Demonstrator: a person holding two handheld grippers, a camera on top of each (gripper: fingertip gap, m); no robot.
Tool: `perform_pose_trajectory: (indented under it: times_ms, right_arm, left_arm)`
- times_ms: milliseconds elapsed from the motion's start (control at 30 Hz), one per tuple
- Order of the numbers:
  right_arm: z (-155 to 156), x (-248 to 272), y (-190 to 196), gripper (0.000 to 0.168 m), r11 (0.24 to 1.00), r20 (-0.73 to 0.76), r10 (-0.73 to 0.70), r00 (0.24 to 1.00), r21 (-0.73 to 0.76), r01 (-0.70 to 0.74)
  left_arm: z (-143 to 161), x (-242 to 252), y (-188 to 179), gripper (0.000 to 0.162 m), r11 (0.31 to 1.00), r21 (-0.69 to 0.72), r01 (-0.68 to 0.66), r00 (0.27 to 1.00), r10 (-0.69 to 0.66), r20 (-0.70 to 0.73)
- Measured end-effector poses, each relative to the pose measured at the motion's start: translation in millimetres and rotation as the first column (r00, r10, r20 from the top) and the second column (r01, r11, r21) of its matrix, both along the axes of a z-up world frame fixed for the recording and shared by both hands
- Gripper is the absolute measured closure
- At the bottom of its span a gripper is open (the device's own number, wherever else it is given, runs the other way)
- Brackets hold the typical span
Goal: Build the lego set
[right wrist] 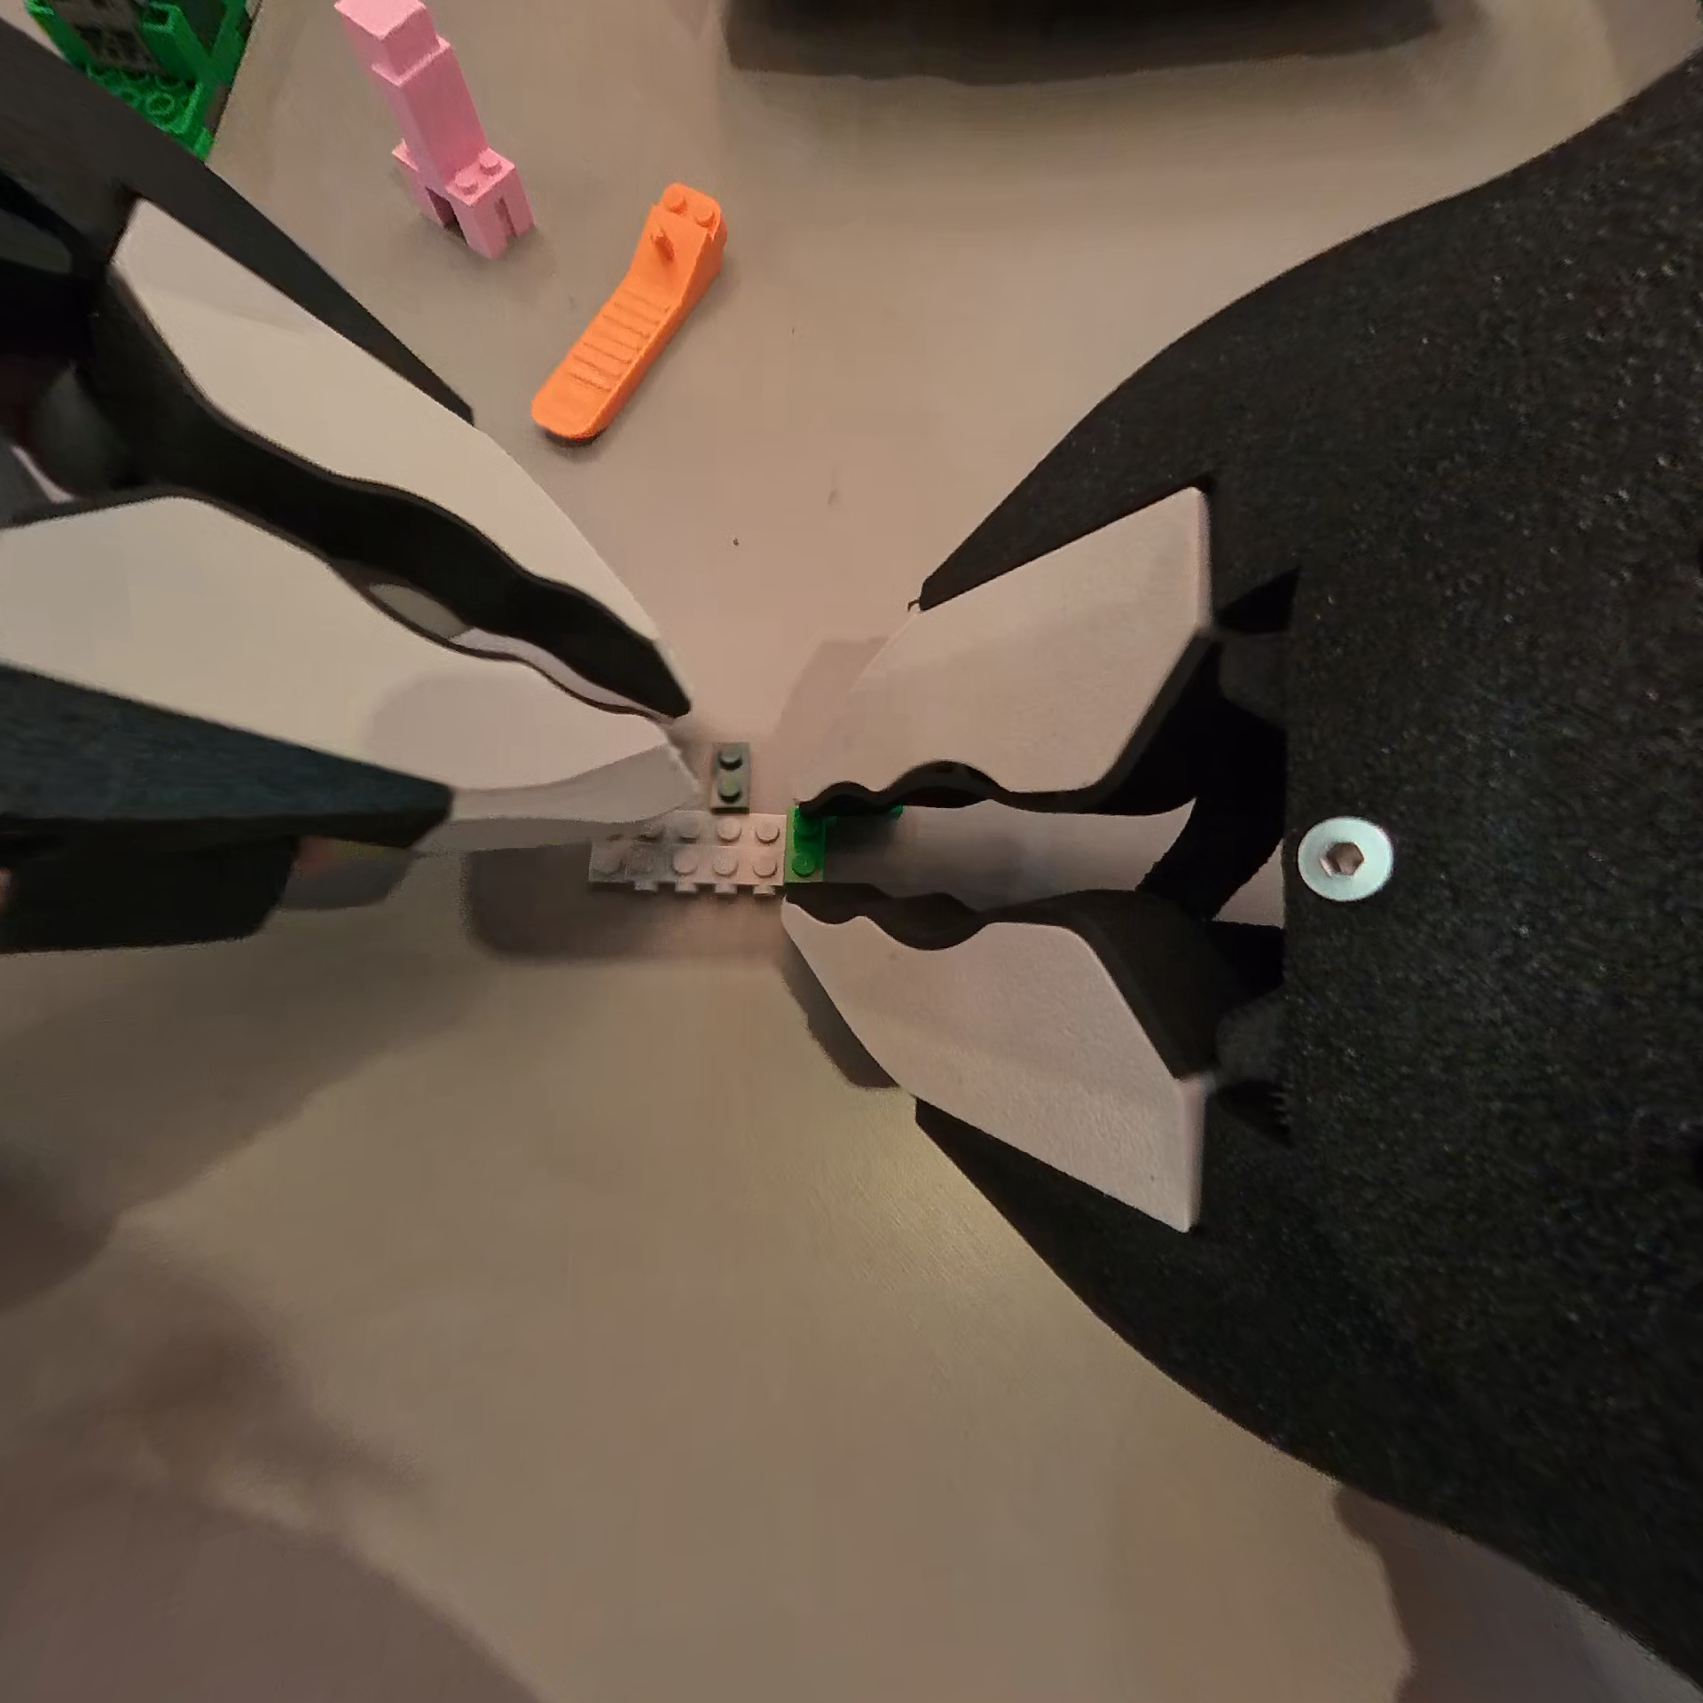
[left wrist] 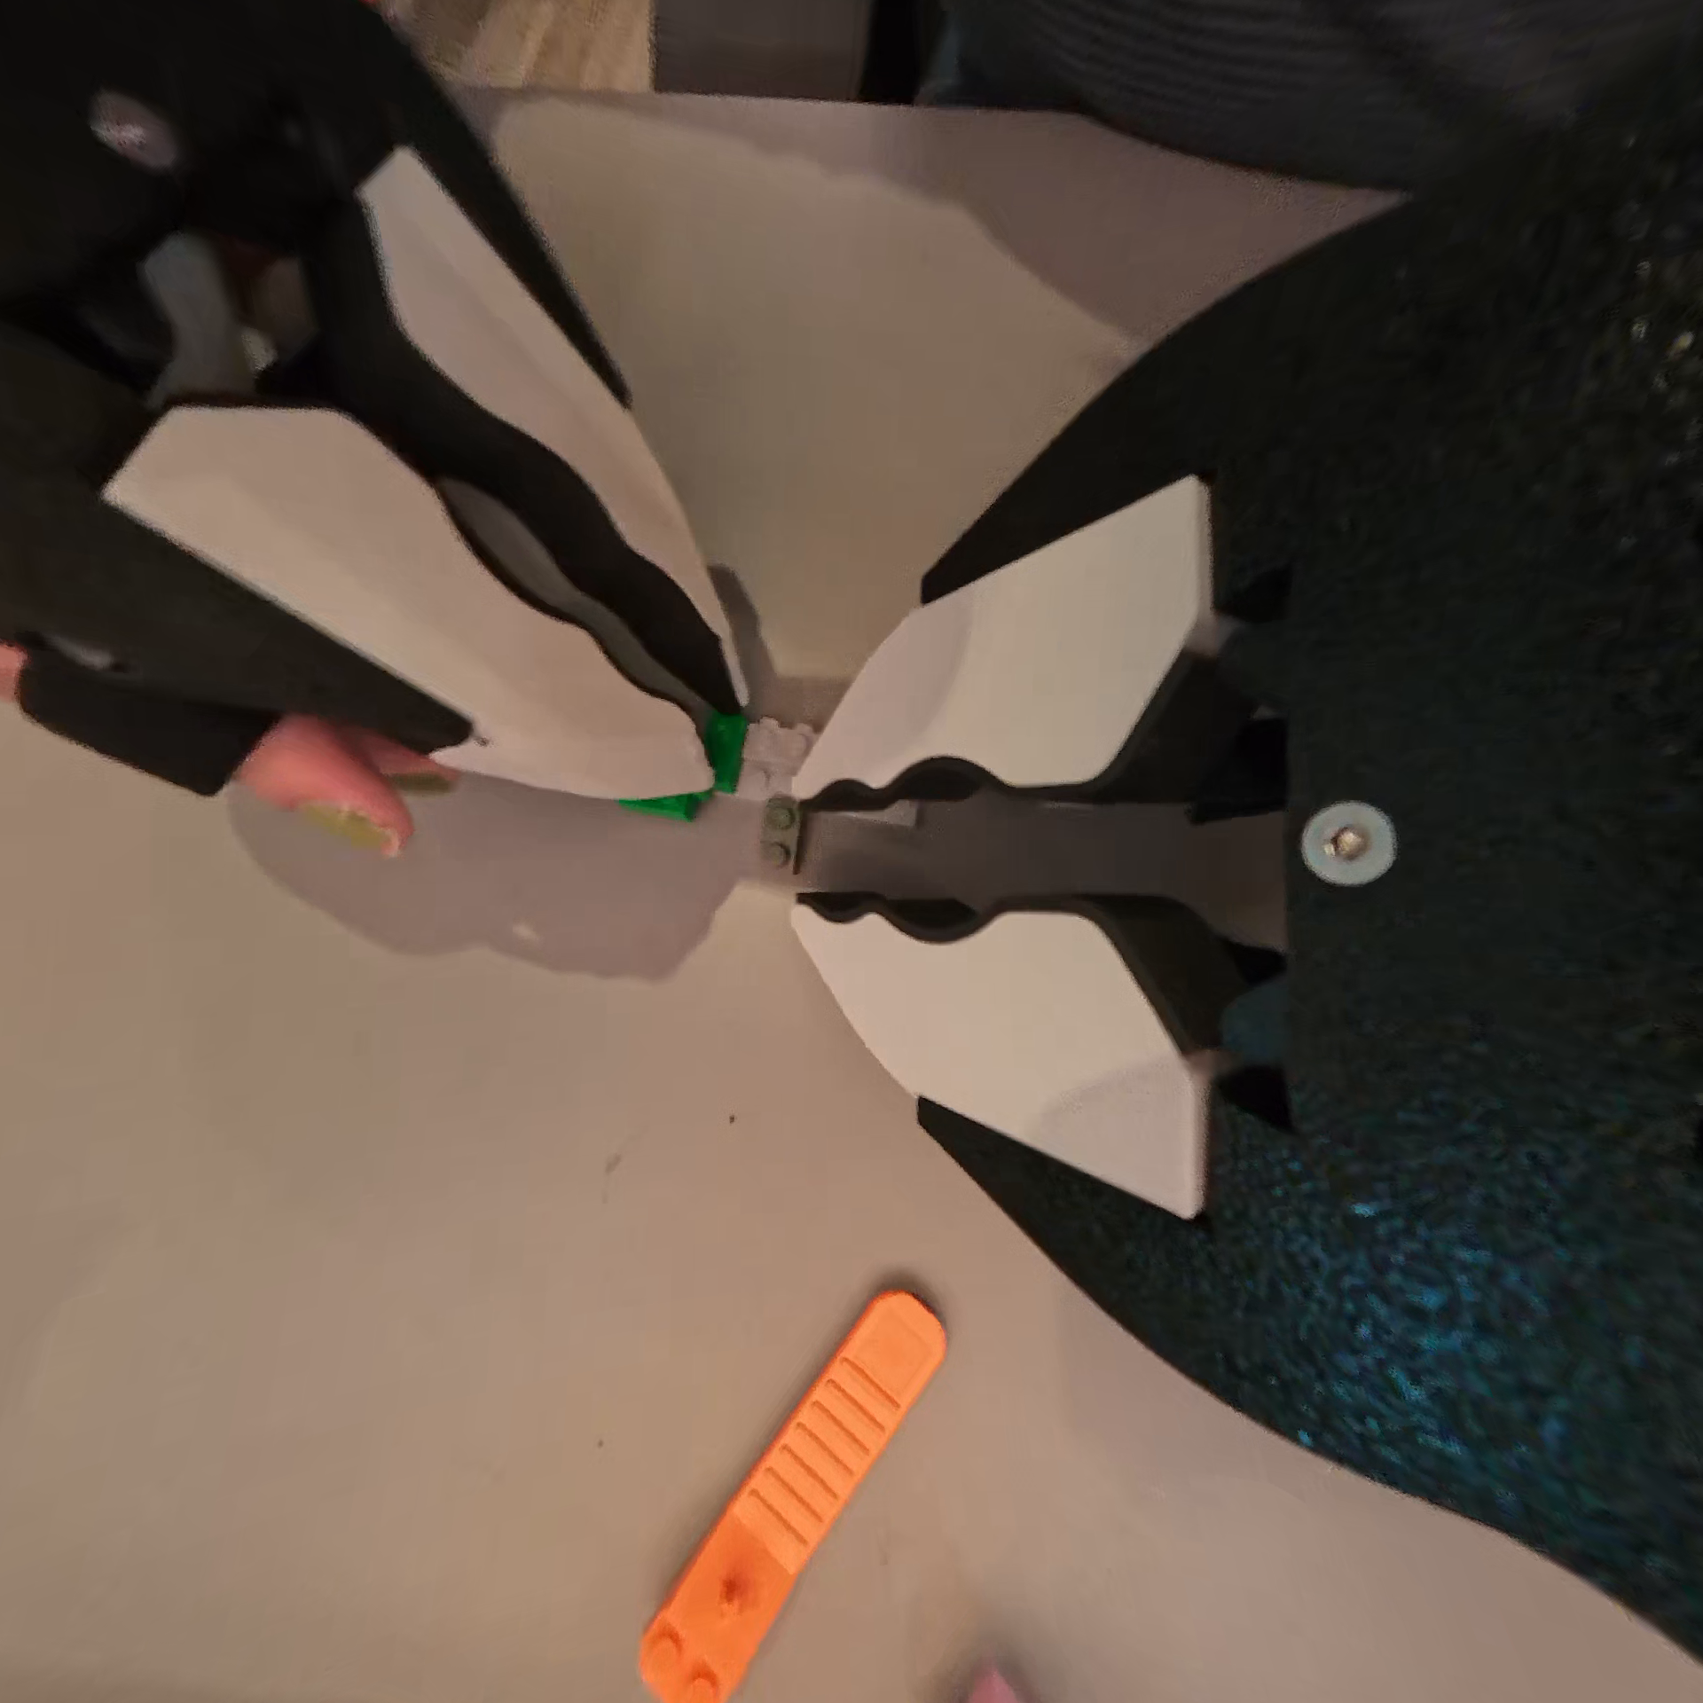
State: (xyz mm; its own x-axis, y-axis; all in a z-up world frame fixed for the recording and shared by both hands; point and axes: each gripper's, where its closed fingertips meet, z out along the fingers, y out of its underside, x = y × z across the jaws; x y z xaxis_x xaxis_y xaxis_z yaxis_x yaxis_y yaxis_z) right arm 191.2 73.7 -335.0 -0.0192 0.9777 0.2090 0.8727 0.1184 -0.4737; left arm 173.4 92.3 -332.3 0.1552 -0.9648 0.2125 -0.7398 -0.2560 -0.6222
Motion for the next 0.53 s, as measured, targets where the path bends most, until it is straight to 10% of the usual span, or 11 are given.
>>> perform_pose_trajectory:
  times_ms: [33, 267, 533]
  right_arm:
    - [0.0, 1.2, -1.2, 0.155, 1.0, -0.004, 0.0, 1.0, -0.004, 0.0]
    - [1.4, 8.0, -4.5, 0.155, 0.999, -0.024, -0.041, 0.999, -0.028, 0.04]
    - [5.8, 13.2, -14.7, 0.155, 0.997, -0.05, -0.063, 0.997, -0.053, 0.06]
  left_arm:
    - [0.6, -1.8, -2.3, 0.147, 0.999, 0.025, 0.041, 0.999, -0.041, 0.001]
    - [8.2, -7.7, -2.7, 0.146, 0.907, 0.261, 0.331, 0.943, -0.33, -0.05]
    - [8.5, 3.4, -6.4, 0.145, 0.584, 0.374, 0.72, 0.678, -0.707, -0.201]
